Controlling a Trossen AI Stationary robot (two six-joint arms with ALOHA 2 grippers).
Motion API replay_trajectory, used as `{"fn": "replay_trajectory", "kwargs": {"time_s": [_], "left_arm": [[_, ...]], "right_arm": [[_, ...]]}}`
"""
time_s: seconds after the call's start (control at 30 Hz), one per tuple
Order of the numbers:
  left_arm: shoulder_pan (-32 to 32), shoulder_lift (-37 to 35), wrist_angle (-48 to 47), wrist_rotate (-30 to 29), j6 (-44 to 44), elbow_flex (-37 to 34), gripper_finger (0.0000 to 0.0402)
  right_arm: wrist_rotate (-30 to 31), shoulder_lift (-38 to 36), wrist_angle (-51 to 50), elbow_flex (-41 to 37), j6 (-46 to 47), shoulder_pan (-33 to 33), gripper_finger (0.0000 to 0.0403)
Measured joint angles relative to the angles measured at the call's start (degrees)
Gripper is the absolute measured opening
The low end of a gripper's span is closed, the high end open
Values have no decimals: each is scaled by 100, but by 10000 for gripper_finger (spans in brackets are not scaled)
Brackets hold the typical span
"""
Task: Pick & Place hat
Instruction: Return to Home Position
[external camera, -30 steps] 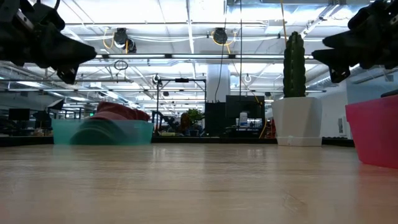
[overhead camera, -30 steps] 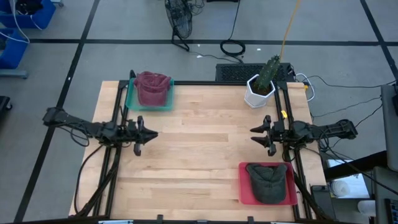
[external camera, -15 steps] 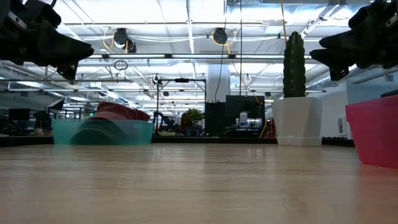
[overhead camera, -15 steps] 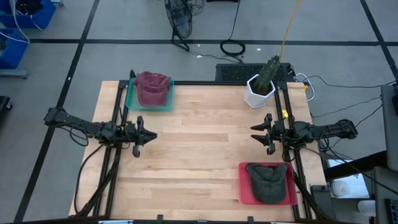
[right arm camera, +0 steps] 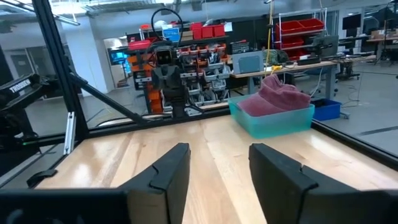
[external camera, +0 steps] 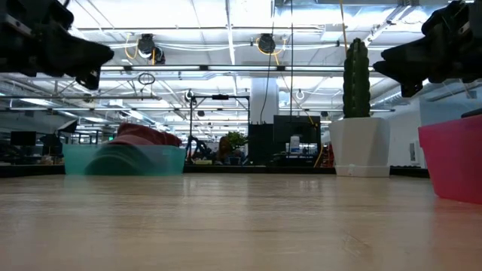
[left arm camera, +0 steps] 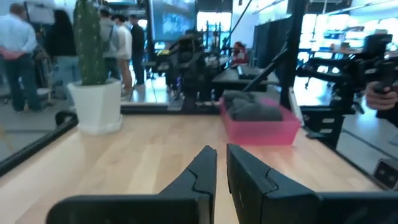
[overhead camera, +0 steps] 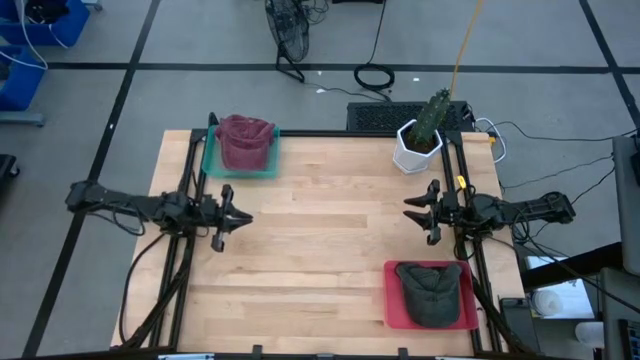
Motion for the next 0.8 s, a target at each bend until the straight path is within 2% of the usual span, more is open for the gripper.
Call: {"fn": "replay_trajectory", "kwargs": {"time_s": [0.2, 0.43, 0.57, 0.8], "left_arm": [[633, 0, -125, 446, -385, -2, 42], [783, 0, -260, 474, -376, -2, 41], [783, 0, -400, 474, -374, -2, 9], [783, 2, -548, 483, -403, -2, 4]], "right_arm": [[-11, 0, 0, -2, 16, 0, 110], [-18, 0, -26, -2, -54, 0, 58], [-5, 0, -55, -4, -124, 0, 11], [6, 0, -92, -7, -109, 0, 1]]}}
